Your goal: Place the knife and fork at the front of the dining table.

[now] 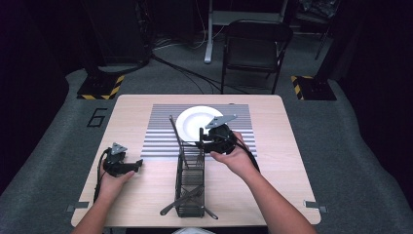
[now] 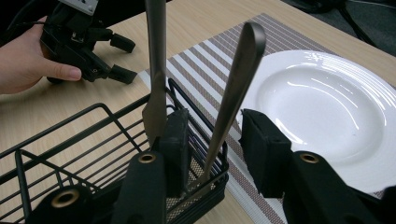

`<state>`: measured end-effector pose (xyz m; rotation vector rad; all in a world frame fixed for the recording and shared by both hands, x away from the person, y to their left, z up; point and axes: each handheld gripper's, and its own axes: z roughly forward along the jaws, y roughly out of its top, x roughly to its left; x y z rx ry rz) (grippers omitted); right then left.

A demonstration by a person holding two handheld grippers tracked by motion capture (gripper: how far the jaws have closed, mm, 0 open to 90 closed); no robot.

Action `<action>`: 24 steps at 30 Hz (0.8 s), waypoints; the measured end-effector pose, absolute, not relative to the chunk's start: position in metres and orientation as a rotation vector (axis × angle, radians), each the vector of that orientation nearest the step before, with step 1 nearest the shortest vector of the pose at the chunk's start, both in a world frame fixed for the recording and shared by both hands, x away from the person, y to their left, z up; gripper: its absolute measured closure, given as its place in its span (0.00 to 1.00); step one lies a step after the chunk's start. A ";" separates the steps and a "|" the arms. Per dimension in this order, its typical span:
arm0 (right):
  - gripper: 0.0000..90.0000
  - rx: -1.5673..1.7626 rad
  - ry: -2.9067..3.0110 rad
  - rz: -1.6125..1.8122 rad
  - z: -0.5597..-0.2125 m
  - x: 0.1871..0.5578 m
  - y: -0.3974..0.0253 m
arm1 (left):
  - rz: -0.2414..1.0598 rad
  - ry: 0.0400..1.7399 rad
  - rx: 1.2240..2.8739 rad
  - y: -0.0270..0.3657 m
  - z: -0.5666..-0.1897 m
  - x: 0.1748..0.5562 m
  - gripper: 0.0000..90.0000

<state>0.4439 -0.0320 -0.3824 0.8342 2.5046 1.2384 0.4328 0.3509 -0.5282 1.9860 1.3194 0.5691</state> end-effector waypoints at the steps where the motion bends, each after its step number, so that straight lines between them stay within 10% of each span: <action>1: 0.72 0.819 2.503 1.243 -0.382 0.445 -0.031 | 0.569 1.319 1.986 0.351 -0.528 0.433 0.16; 24: 0.95 0.763 2.506 1.199 -0.378 0.432 -0.026 | 0.580 1.312 1.974 0.350 -0.529 0.433 0.16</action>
